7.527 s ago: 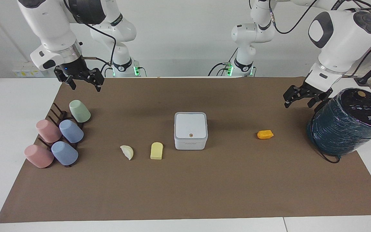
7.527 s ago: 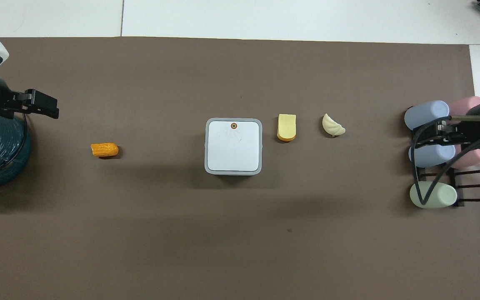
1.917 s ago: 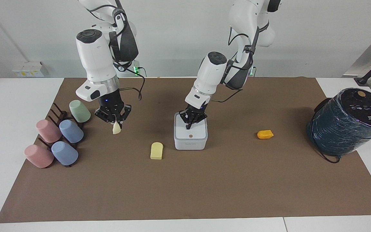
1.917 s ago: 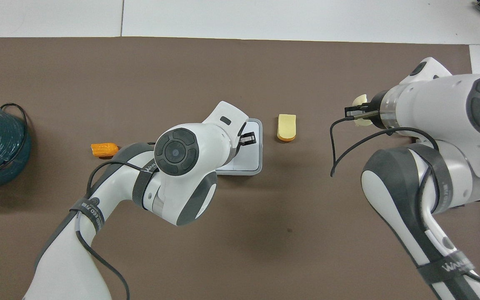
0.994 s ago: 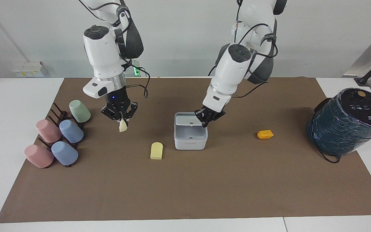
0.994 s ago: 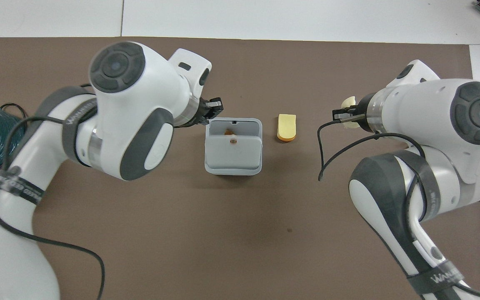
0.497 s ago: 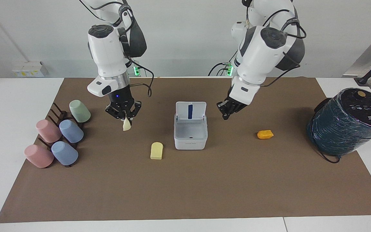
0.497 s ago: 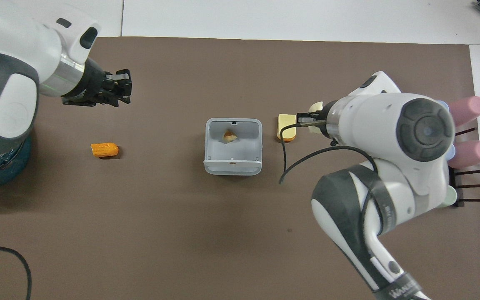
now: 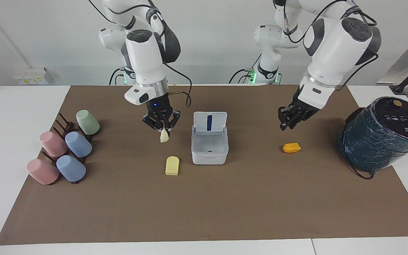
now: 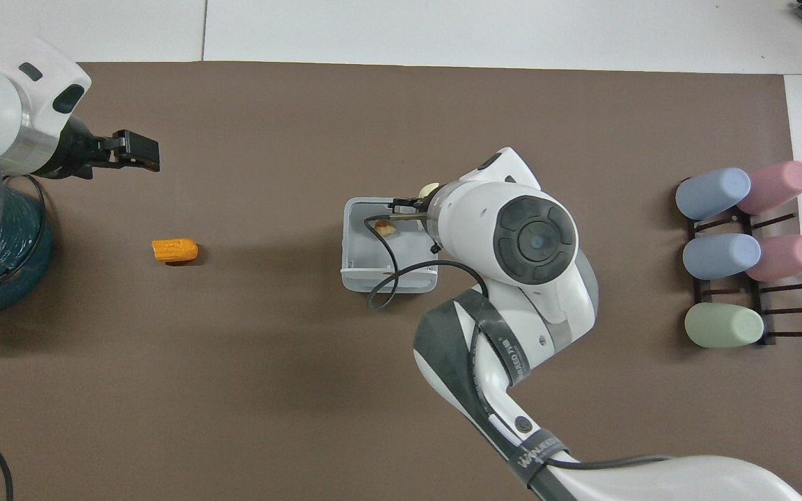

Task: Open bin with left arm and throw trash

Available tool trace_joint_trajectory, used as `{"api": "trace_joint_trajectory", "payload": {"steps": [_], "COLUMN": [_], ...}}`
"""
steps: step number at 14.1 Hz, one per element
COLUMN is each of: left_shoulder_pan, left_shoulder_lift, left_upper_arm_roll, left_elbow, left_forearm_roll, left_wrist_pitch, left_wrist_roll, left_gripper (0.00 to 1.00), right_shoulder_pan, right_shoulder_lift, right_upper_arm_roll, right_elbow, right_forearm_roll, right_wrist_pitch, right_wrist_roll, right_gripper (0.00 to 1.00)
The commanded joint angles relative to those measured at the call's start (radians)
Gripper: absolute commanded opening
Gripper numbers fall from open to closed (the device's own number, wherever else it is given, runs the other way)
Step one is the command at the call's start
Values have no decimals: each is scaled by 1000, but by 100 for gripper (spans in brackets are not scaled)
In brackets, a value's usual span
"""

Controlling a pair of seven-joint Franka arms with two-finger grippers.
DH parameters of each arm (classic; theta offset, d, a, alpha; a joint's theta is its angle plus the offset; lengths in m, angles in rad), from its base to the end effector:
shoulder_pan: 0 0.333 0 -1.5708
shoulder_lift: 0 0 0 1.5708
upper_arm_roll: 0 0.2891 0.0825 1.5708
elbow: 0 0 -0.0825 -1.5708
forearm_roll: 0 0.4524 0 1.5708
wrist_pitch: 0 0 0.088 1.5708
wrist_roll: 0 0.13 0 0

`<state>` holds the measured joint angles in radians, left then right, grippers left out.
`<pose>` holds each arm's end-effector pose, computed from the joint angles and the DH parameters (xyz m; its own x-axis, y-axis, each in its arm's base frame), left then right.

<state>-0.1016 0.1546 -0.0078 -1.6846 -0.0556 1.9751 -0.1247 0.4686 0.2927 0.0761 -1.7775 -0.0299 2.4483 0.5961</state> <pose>0.6843 -0.0797 0.4488 0.9912 0.0381 0.1270 0.0292 -0.9970 0.0711 0.6250 0.3748 0.3540 0.9486 -0.0702 0.3086 -0.0060 -0.9789 -0.2042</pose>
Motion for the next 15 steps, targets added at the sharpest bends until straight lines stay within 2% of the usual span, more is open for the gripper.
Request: {"api": "trace_joint_trajectory", "payload": {"steps": [1, 2, 3, 5, 6, 8, 12, 15], "left_shoulder_pan": [20, 29, 37, 54, 54, 53, 42, 43], "left_shoulder_lift": [-76, -75, -75, -95, -96, -98, -90, -50], "left_upper_arm_roll": [-11, -11, -11, -11, -11, -11, -12, -12], "left_elbow": [-184, -208, -240, -321, -349, -380, -449, -454], "left_forearm_roll": [25, 25, 25, 25, 25, 25, 25, 25], "left_wrist_pitch": [125, 143, 166, 243, 267, 281, 359, 387], "left_wrist_roll": [17, 28, 46, 80, 82, 82, 94, 96], "left_gripper": [100, 100, 100, 100, 100, 100, 100, 100], "right_shoulder_pan": [13, 19, 56, 73, 74, 70, 41, -10], "right_shoulder_lift": [36, 37, 37, 34, 29, 25, 23, 31], "right_upper_arm_roll": [-1, 1, 1, 1, -1, -4, -6, -4], "right_elbow": [50, 49, 41, 50, 55, 69, 190, 173], "right_forearm_roll": [-7, -7, -2, -5, -7, -7, -12, -39], "right_wrist_pitch": [0, -14, -21, -96, -116, -141, -268, -253], "right_wrist_roll": [28, 27, 34, 54, 56, 54, 48, 33], "right_gripper": [27, 53, 61, 89, 100, 100, 100, 100]}}
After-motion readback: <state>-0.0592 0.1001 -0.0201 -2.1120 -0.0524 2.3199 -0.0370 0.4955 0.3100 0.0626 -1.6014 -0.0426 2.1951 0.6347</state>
